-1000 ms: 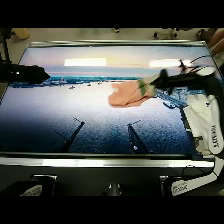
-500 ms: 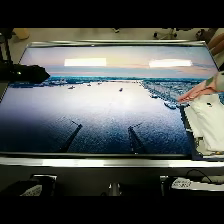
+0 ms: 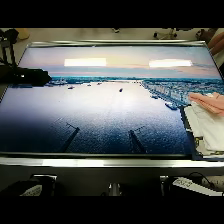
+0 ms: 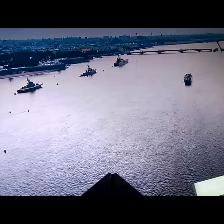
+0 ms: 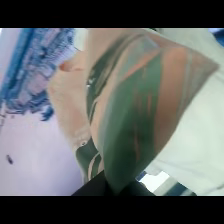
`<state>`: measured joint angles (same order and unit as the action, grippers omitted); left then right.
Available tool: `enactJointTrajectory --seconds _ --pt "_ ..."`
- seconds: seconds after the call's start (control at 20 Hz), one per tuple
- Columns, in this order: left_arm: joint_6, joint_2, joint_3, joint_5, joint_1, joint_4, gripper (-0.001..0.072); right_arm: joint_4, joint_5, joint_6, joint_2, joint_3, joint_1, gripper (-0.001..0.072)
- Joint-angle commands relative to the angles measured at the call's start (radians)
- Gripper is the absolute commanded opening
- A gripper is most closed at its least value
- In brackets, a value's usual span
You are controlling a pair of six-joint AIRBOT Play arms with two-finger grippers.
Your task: Fold the shirts.
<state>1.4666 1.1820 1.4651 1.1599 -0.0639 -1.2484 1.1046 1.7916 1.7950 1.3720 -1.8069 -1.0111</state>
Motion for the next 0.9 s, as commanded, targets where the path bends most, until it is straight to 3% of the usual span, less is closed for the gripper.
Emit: enactJointTrajectory --seconds 0.0,0.15,0.2,0.3,0.4,0.55,0.75,0.8,0.85 --pt "-0.001 0.0 -0.002 -0.009 -0.005 0.002 0.0022 0.195 0.056 -0.035 -0.067 0.213 -0.007 0.0018" --pt "0.0 0.0 -0.002 -0.008 -0.024 0.002 0.0022 0.205 0.012 -0.056 -0.091 0.428 -0.008 0.002" --pt "-0.001 0.0 -0.002 -0.008 -0.033 0.002 0.0022 0.233 -0.004 -0.077 -0.091 0.475 -0.008 0.0063" --pt "-0.001 0.0 -0.002 -0.006 -0.045 0.002 0.0022 0.283 -0.067 -0.172 -0.091 0.504 -0.008 0.0716" --pt "-0.001 0.0 -0.002 0.0 -0.047 0.002 0.0022 0.291 -0.132 -0.215 -0.091 0.423 -0.007 0.0701" --pt "-0.008 0.019 0.031 -0.034 -0.058 -0.077 0.002 0.092 -0.336 -0.273 -0.091 0.195 0.045 0.0697" --pt "0.169 0.206 0.233 0.105 -0.145 -0.594 0.0022 0.18 -0.518 -0.276 -0.089 0.057 0.477 0.0693" --pt "0.183 0.245 0.249 0.138 -0.152 -0.61 0.0086 0.261 -0.507 -0.242 -0.077 0.062 0.61 0.0693" --pt "0.215 0.278 0.247 0.185 -0.154 -0.582 0.0374 0.36 -0.466 -0.198 -0.05 0.07 0.744 0.0685"
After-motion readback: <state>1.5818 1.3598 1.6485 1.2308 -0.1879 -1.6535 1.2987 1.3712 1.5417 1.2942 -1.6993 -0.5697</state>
